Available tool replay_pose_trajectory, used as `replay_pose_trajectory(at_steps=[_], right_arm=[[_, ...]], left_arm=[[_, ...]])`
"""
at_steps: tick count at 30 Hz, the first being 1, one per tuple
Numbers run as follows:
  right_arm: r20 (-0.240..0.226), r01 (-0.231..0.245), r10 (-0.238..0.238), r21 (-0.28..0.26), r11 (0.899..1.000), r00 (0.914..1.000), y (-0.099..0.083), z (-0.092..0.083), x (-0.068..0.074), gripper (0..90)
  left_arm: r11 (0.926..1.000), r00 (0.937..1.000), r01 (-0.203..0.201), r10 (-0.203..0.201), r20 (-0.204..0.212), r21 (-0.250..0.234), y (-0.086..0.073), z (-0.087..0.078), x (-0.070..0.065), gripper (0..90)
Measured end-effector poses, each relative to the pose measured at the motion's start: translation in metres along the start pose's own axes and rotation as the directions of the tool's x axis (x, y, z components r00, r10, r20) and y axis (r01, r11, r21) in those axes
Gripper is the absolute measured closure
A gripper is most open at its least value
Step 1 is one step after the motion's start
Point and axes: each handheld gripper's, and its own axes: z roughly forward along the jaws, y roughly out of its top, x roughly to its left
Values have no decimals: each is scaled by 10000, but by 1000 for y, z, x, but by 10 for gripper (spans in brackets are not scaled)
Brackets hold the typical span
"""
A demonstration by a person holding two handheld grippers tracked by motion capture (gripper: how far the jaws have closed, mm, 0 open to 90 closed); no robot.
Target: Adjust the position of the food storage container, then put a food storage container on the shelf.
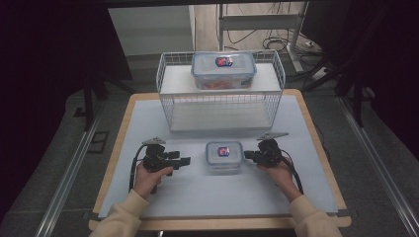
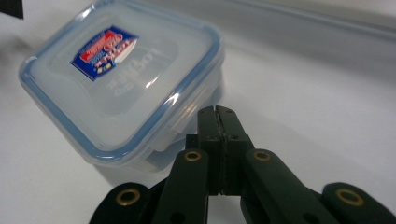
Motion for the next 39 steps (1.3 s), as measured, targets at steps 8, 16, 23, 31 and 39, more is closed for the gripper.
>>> replay_pose_trajectory(at_steps=[8, 16, 23, 31, 39], right_arm=[[-548, -636, 601, -629, 9960, 9967, 1, -26, -14, 865], [-1687, -1227, 1135, -451, 9914, 9791, 7, -24, -13, 453], [-2485, -1902, 1825, -73, 9817, 9513, 10, -10, -13, 343], [-2919, -2356, 2384, 451, 9708, 9263, 15, 10, -15, 295], [-3197, -2634, 2798, 946, 9600, 9052, 13, 17, -16, 342]], left_arm=[[9994, 9976, -324, 318, -608, -81, 5, -1, -13, 282], [9994, 9992, 339, -338, -217, 50, 16, 15, -13, 215], [9956, 9955, 770, -797, 505, 531, 32, 46, -23, 130], [9794, 9801, 1538, -1680, 1054, 1312, 37, 75, -18, 136], [9630, 9549, 2120, -2403, 1744, 1665, 31, 80, -13, 249]])
